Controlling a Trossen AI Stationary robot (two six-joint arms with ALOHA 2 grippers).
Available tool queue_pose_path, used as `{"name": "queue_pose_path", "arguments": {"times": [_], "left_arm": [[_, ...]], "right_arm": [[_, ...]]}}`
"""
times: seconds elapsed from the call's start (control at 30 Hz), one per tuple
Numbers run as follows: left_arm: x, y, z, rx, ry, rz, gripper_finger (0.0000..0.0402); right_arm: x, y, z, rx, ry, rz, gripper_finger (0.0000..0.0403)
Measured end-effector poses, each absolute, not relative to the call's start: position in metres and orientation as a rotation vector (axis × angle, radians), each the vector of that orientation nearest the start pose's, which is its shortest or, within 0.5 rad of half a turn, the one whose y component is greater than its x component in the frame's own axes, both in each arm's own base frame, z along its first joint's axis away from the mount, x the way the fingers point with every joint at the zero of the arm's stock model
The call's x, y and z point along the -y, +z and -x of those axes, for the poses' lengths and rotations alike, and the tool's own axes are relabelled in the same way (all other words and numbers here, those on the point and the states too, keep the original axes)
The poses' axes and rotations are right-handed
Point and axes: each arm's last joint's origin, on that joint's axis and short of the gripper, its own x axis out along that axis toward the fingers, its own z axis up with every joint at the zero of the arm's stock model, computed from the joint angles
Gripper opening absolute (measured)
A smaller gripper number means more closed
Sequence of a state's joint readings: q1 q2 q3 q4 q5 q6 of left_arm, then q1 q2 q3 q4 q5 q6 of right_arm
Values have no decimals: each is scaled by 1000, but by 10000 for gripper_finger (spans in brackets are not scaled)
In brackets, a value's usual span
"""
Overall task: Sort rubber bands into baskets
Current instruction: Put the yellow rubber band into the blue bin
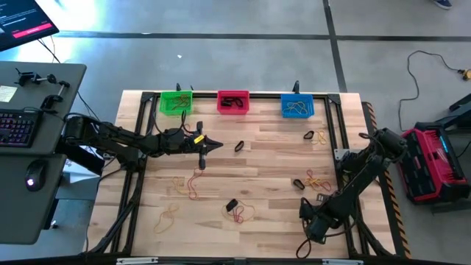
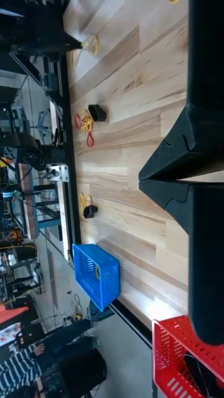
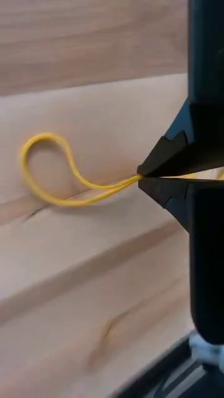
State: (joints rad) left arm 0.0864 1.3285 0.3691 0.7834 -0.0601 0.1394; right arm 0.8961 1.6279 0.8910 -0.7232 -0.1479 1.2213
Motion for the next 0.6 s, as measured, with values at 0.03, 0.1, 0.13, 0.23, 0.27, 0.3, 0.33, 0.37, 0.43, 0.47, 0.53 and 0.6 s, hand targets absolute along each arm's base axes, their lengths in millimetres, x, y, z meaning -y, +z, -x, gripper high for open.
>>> {"name": "queue_pose_path", "arguments": {"times": [0.03, 0.1, 0.13, 0.23, 0.27, 0.3, 0.33, 0.37, 0.43, 0.47, 0.53, 0.6], "left_arm": [[-23, 177, -241, -186, 134, -137, 0], [-23, 177, -241, -186, 134, -137, 0], [-23, 177, -241, -186, 133, -138, 0], [-23, 177, -240, -187, 133, -138, 0], [-23, 176, -240, -189, 133, -138, 0], [-23, 176, -240, -190, 133, -138, 0], [-23, 176, -240, -190, 133, -138, 0], [-23, 176, -240, -189, 133, -138, 0], [-23, 176, -240, -192, 133, -138, 0], [-23, 176, -240, -194, 133, -138, 0], [-23, 176, -240, -194, 133, -138, 0], [-23, 176, -240, -197, 133, -138, 0]], "right_arm": [[-213, 155, -166, -1615, -116, -381, 3], [-215, 163, -171, -1593, -118, -369, 1], [-216, 168, -174, -1584, -118, -366, 1], [-215, 187, -181, -1596, -159, -363, 0], [-214, 193, -185, -1588, -181, -356, 0], [-213, 201, -189, -1566, -192, -340, 0], [-212, 209, -193, -1538, -194, -317, 0], [-211, 217, -197, -1507, -189, -286, 0], [-208, 231, -205, -1451, -184, -217, 0], [-206, 238, -209, -1426, -188, -183, 0], [-200, 250, -216, -1389, -193, -125, 0], [-192, 258, -222, -1367, -203, -70, 0]]}}
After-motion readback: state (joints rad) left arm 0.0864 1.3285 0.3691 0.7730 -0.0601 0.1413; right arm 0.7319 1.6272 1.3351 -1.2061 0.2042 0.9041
